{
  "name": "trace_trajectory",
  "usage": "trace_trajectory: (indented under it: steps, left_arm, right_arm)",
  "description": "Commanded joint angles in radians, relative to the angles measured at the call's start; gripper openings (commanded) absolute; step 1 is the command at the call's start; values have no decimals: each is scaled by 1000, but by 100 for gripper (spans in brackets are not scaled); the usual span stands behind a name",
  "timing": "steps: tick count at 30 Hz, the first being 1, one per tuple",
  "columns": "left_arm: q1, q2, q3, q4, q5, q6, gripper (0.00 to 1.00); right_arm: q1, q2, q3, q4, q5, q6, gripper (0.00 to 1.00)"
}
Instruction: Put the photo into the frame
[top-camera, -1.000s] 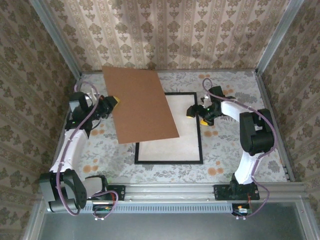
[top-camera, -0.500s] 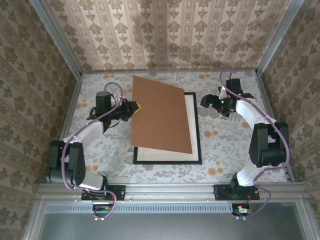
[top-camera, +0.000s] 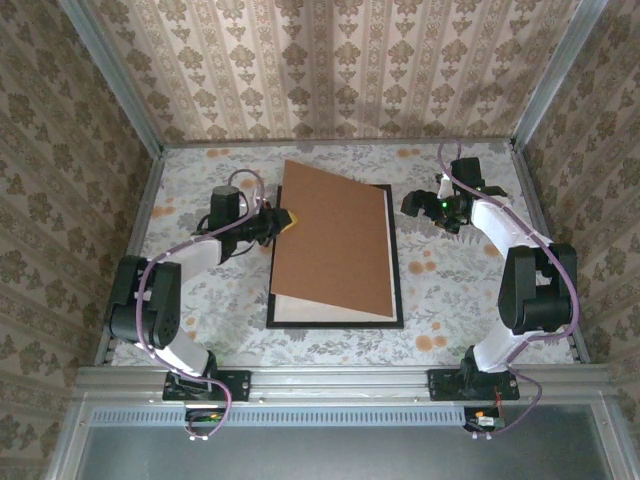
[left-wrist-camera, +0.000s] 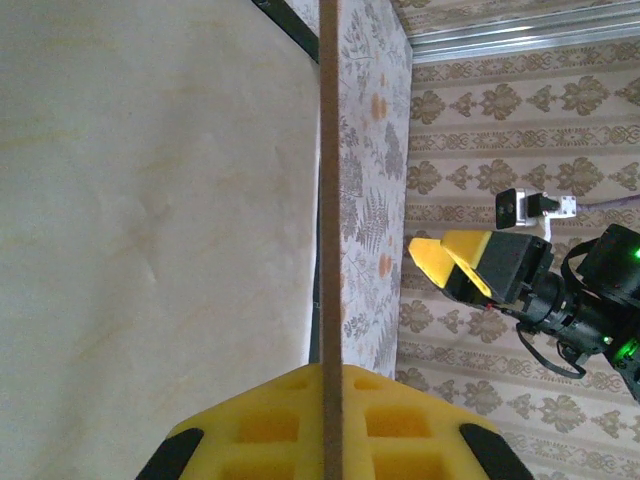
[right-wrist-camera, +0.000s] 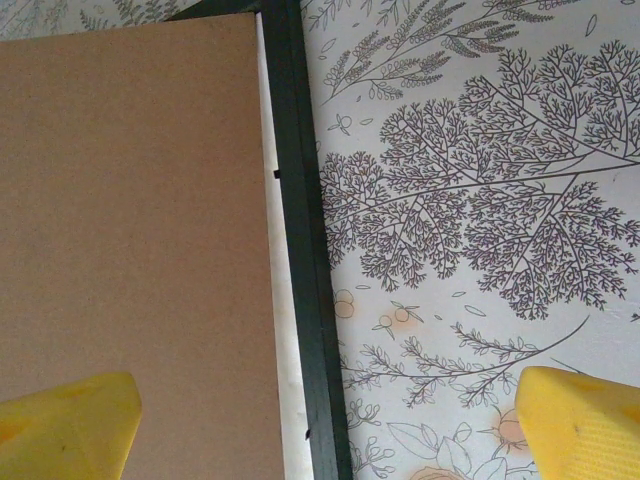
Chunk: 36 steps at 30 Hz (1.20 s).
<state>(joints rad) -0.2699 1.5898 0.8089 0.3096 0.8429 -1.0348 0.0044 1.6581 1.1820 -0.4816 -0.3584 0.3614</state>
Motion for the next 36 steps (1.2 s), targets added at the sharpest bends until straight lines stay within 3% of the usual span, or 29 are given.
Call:
trace_trajectory:
  steps: [1, 10, 30, 36]
  left_arm:
    - [-6, 11, 37, 72, 41, 23, 0]
    - [-6, 33, 32, 83, 23, 58, 0]
    - [-35, 53, -134, 352, -70, -83, 0]
    - [-49, 60, -159, 362, -93, -82, 5]
  right_arm:
    - [3, 17, -1, -20, -2, -21, 98]
    - [5, 25, -4, -17, -10, -19, 97]
    - [21, 36, -11, -15, -11, -14, 97]
    - [43, 38, -43, 9, -31, 6, 97]
